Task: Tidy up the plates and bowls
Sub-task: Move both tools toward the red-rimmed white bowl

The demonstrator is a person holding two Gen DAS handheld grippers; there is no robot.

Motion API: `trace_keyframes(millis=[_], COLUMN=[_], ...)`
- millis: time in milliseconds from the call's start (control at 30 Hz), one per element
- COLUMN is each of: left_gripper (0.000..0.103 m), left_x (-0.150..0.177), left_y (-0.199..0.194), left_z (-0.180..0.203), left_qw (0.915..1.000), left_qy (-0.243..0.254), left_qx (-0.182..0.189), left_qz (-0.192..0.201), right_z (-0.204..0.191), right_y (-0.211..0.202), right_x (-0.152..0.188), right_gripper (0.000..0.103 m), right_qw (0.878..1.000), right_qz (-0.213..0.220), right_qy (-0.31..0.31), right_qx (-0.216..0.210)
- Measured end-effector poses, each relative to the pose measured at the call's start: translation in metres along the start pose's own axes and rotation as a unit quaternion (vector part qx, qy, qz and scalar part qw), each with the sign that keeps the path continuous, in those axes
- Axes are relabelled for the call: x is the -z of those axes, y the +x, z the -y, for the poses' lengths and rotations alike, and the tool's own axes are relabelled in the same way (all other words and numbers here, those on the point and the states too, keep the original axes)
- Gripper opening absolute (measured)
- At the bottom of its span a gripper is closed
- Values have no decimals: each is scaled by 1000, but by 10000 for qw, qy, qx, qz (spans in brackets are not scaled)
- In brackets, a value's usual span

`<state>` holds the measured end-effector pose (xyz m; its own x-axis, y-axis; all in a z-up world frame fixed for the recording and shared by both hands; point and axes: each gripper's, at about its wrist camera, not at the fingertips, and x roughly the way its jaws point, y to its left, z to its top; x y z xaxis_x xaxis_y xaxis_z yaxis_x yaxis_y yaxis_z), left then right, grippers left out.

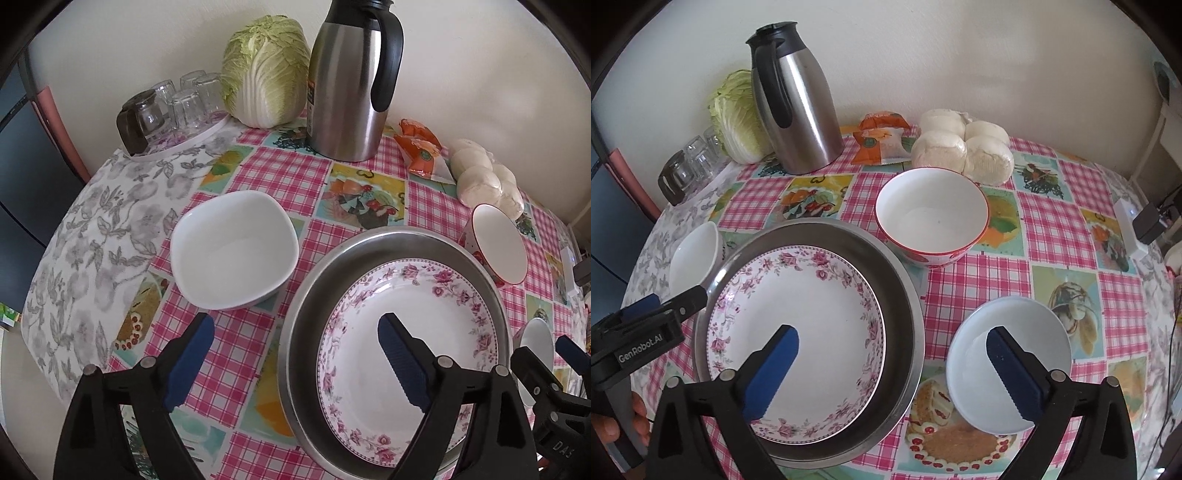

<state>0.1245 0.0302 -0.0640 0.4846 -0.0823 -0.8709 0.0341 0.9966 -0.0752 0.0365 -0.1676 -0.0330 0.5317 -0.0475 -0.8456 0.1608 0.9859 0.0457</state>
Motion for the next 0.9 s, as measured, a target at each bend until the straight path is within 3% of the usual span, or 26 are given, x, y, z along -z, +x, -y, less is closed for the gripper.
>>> trace_keyframes(millis=[167,633,900], left_gripper=[99,100,100], left_x=[-1,-5,-14], left_y=[-6,-22,-25], left_z=[-2,6,10], left_qw=[9998,9969,9935], left_qy=[-53,18,-183], left_qx=[-26,-75,245], left_qz=[189,788,1092], right_z=[0,9,19], right_y=[-7,-51,-50], right_x=[0,-12,-17], right_gripper=[103,103,103], right_qw=[9998,9907,9898], right_qz=[179,1355,1401], right_qy=[-45,118,237], right_qx=[8,-92,0])
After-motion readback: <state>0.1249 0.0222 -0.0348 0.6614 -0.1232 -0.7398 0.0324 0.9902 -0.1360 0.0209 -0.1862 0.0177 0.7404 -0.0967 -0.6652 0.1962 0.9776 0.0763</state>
